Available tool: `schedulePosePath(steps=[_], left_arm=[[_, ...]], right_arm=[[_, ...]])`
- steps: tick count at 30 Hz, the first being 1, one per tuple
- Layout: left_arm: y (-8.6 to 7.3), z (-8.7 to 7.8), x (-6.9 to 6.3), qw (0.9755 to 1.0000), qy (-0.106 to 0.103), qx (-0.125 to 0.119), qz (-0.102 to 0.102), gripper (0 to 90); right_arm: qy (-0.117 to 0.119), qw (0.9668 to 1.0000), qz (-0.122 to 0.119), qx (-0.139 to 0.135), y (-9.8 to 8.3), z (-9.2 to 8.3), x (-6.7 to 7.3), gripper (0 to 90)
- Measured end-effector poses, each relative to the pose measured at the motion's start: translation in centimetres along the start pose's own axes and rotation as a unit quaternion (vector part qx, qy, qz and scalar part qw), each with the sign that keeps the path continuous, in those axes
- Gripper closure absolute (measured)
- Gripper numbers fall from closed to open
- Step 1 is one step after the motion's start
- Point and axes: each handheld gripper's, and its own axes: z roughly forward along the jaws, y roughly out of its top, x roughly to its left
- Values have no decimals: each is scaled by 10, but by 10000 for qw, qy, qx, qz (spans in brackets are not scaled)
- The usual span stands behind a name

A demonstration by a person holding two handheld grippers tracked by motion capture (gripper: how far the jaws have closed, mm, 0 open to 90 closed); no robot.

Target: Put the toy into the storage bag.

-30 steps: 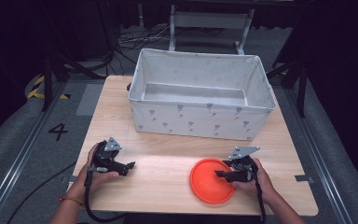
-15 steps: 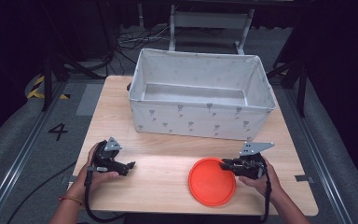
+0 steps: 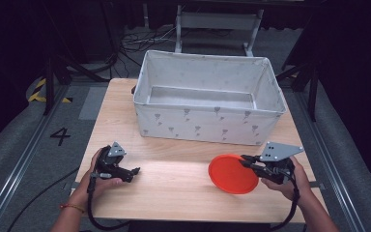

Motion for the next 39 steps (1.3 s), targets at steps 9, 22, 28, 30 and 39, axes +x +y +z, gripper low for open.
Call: schedulePosePath(steps=[9, 22, 28, 30, 39], left_arm=[[0, -1, -1, 10000, -10, 19, -28, 5], [0, -1, -1, 10000, -6, 19, -31, 5], [0, -1, -1, 10000, -6, 18, -31, 5], [0, -1, -1, 10000, -6, 21, -30, 5], [0, -1, -1, 10000, -9, 21, -31, 5]], right_arm=[[-228, 9995, -227, -3, 24, -37, -17, 822], [-244, 9989, -385, -85, 58, -76, -32, 822], [-320, 9985, -415, -166, 72, -90, -37, 822], [-334, 9984, -428, -178, 75, -92, -38, 822], [-428, 9975, -516, -236, 100, -104, -49, 822]])
